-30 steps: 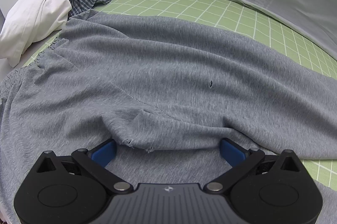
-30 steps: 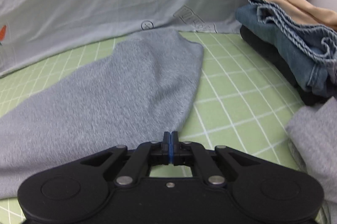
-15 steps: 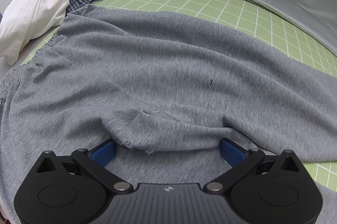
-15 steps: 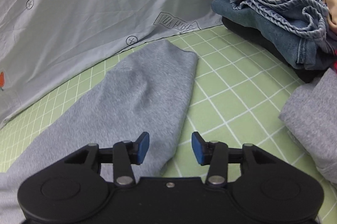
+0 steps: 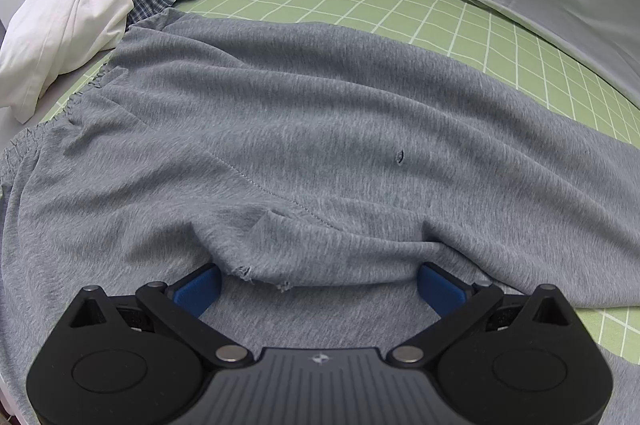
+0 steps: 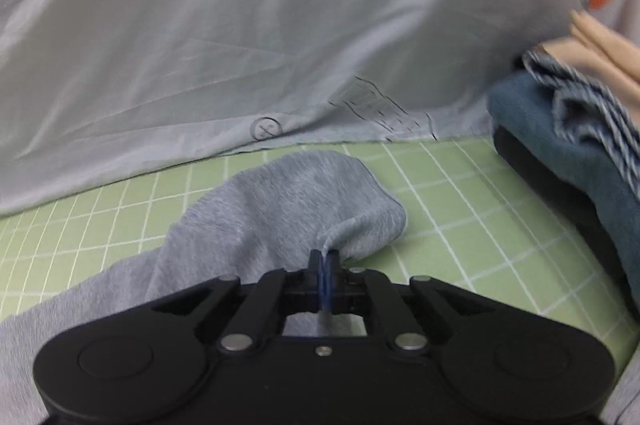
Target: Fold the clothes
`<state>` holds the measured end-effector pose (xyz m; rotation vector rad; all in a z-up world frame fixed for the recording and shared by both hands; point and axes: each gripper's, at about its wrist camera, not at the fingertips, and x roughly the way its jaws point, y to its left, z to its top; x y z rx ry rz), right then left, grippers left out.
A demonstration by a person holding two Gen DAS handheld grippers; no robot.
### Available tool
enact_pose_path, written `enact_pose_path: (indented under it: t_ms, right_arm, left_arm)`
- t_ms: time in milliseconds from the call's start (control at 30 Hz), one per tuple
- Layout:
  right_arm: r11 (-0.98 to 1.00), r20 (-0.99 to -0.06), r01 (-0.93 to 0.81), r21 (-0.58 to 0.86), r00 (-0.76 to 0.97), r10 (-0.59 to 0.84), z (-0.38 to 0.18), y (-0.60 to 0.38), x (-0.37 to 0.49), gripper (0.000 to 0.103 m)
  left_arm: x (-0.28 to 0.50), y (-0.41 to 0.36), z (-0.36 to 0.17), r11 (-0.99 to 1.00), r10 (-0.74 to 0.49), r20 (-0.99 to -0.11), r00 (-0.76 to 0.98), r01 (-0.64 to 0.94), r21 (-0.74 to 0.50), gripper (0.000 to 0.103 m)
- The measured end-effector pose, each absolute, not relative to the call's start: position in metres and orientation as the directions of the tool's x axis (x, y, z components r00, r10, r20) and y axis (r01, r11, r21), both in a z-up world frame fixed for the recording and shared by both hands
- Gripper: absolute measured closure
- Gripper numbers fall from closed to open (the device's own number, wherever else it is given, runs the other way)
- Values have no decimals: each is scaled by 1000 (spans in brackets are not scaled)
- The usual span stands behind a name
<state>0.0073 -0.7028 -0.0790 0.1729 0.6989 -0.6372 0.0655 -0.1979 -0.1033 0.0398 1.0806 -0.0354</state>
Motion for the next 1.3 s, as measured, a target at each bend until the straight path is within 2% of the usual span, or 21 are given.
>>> enact_pose_path:
  t_ms: [133, 333, 367, 467, 667, 833, 867, 967, 1033, 1167, 1300]
  right_arm:
    - [933, -596, 251, -260, 718, -359, -71, -621, 36, 101]
    - [979, -710, 12, -203, 687, -156, -94, -547, 36, 100]
    - [982, -715, 25, -188, 682, -154, -94, -543, 31, 98]
    - [989, -707, 93, -117, 691, -149, -82, -547, 12, 79]
    - [956, -658, 293, -32, 714, -241, -59, -590, -9, 78]
    - [929, -706, 371, 0, 658, -263, -76, -619, 8, 78]
    - [929, -713, 370, 11, 654, -253, -80, -622, 10, 79]
    - [931, -701, 365, -2, 664, -262, -82, -619, 11, 101]
    - [923, -683, 385, -15, 671, -290, -79, -618, 8, 102]
    - [849, -608, 528, -20, 668, -430, -55, -625, -23, 103]
    - [696, -569, 711, -99, 533, -626, -45, -642, -70, 103]
  left_arm:
    - [66, -198, -103, 999, -10, -882, 472, 47, 14, 0]
    - [65, -198, -104, 999, -10, -880, 475, 48, 15, 0]
    - [65, -198, -104, 999, -10, -879, 476, 48, 15, 0]
    - [64, -198, -104, 999, -11, -877, 480, 48, 14, 0]
    - [63, -198, -104, 999, -12, -874, 485, 49, 13, 0]
    - [62, -198, -104, 999, -12, -870, 493, 47, 13, 0]
    - [62, -198, -104, 999, -12, -870, 493, 47, 13, 0]
    - [62, -198, -104, 999, -12, -870, 493, 48, 13, 0]
    - [62, -198, -103, 999, -12, -870, 493, 47, 13, 0]
    - [62, -198, -103, 999, -13, -871, 491, 48, 13, 0]
    - [62, -198, -103, 999, -14, -871, 492, 49, 12, 0]
